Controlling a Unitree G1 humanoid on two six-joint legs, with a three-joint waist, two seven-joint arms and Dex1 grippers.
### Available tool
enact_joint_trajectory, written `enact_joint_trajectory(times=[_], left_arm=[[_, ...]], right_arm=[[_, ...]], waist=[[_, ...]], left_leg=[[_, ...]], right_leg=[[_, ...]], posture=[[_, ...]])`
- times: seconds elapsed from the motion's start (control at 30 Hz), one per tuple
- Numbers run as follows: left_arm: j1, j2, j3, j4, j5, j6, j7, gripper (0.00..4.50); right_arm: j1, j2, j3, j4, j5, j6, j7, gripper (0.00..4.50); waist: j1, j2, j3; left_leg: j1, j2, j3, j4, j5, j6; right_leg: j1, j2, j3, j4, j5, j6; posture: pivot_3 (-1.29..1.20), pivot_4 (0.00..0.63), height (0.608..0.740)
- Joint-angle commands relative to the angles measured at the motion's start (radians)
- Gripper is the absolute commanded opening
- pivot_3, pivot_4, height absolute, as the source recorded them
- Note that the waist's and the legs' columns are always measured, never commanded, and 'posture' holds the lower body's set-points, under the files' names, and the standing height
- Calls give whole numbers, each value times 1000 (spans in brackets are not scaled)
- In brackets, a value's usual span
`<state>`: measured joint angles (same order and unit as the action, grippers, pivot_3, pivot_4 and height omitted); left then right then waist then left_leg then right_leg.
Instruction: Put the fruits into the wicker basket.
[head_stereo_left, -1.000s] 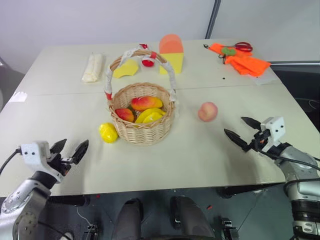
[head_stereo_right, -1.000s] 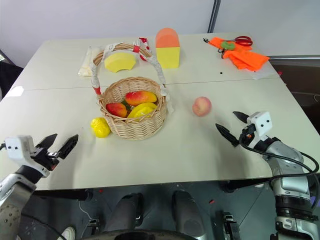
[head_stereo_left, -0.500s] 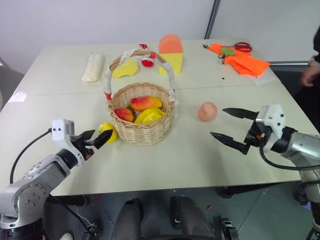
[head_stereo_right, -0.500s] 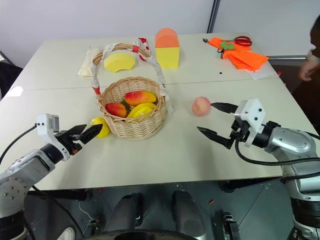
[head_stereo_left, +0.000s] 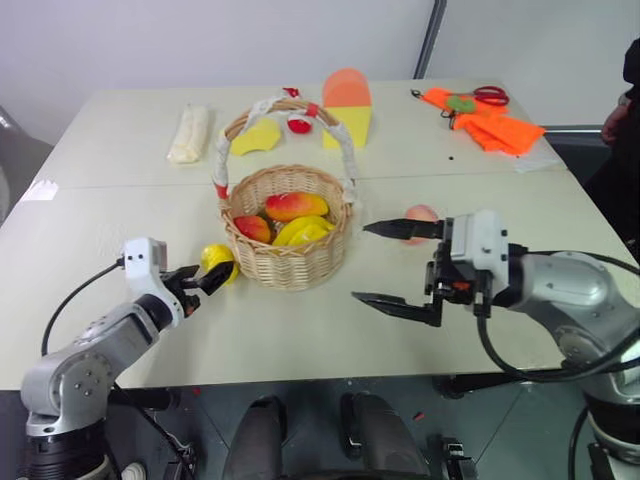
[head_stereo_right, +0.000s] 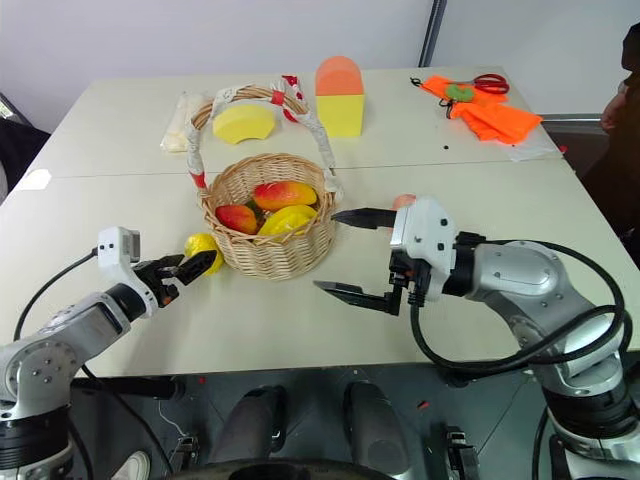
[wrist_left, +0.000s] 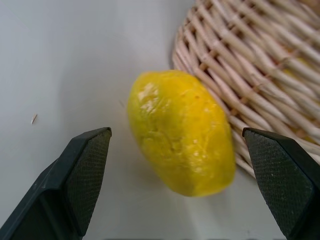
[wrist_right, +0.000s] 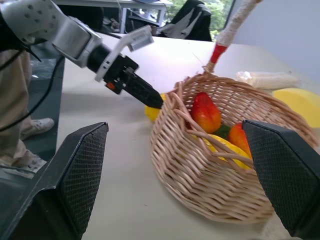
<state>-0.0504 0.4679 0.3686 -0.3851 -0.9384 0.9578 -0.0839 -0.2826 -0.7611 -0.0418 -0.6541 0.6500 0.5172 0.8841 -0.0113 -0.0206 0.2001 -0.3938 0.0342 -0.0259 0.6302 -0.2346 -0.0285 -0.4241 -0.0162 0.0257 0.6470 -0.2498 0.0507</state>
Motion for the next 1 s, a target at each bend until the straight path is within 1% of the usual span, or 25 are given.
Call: enact_joint_trajectory(times=[0.03,0.1,0.2,0.3,0.37,0.47,0.5,0.57,0.63,0.7,0.73,0.77,0.83,0.87,1.0], left_arm=[[-23,-3,1,5,13,10,19,4246],[-31,-6,2,18,22,12,24,3641],[-41,-7,9,28,24,17,20,2294],[-41,4,13,29,25,16,3,2294],[-19,30,32,18,28,6,-28,2294],[28,67,108,-6,12,-35,-93,2294],[51,83,147,-25,-10,-56,-138,2294],[95,112,237,-70,-112,-58,-227,2294],[134,142,289,-117,-196,-60,-307,2294],[143,180,324,-182,-334,-48,-359,2294],[131,196,319,-208,-389,-45,-358,2294],[94,217,284,-235,-418,-45,-341,2294],[15,241,200,-261,-410,-53,-287,2294],[-31,238,157,-262,-400,-58,-254,2294],[-174,228,-15,-248,-261,-70,-177,2294]], right_arm=[[2,9,-6,-24,2,-24,-2,4490],[8,10,-4,-23,-3,-32,-1,4500],[15,14,-1,-26,-8,-39,-3,4500],[18,16,4,-26,-13,-44,-6,4500],[16,16,6,-25,-17,-48,-7,4500],[11,16,5,-26,-16,-49,-8,4500],[9,16,3,-23,-15,-49,-7,4500],[3,15,-2,-12,-13,-53,-2,4500],[-4,14,-4,1,-14,-58,4,4500],[-21,15,-3,27,-19,-66,14,4500],[-31,16,-2,38,-20,-69,17,4500],[-44,19,-1,49,-19,-71,18,4500],[-63,24,1,63,-19,-72,18,4500],[-69,26,3,68,-21,-73,18,4500],[-75,31,5,68,-31,-74,9,4500]], waist=[[0,0,0],[0,0,0],[-3,-1,0],[-2,-1,0],[-2,-1,0],[-7,-1,0],[-7,-1,0],[-6,-2,0],[-2,-2,0],[1,-2,0],[1,-3,0],[2,-3,0],[2,-3,0],[1,-3,0],[-3,-3,0]], left_leg=[[0,0,0,0,0,0],[0,0,0,0,0,0],[1,0,0,0,0,0],[1,0,0,0,0,0],[1,0,0,0,0,0],[1,0,0,-1,0,0],[1,1,0,-1,0,0],[1,1,0,-1,0,0],[0,1,0,-1,0,0],[0,0,0,-1,0,0],[0,0,0,0,0,0],[0,0,0,0,0,0],[-1,-2,0,0,0,0],[-1,-3,1,0,0,-1],[-1,-4,4,0,0,0]], right_leg=[[0,0,0,0,0,0],[0,0,0,0,0,0],[0,0,0,0,0,0],[0,0,0,0,0,0],[0,0,0,0,0,0],[0,0,0,0,0,0],[0,1,0,0,0,0],[-1,1,0,0,0,0],[-1,0,0,0,0,-1],[-1,-1,-1,-1,0,-1],[-1,-2,-1,-1,0,-1],[-1,-3,-1,-2,0,-1],[0,-9,-1,-3,0,0],[1,-9,-2,-3,0,0],[2,-9,-1,-4,0,1]], posture=[[0,150,737],[0,150,737],[0,150,737],[0,150,737],[0,150,737],[0,150,737],[0,150,737],[0,150,737],[0,150,737],[0,150,737],[0,150,737],[0,150,737],[0,150,737],[0,150,737],[0,150,737]])
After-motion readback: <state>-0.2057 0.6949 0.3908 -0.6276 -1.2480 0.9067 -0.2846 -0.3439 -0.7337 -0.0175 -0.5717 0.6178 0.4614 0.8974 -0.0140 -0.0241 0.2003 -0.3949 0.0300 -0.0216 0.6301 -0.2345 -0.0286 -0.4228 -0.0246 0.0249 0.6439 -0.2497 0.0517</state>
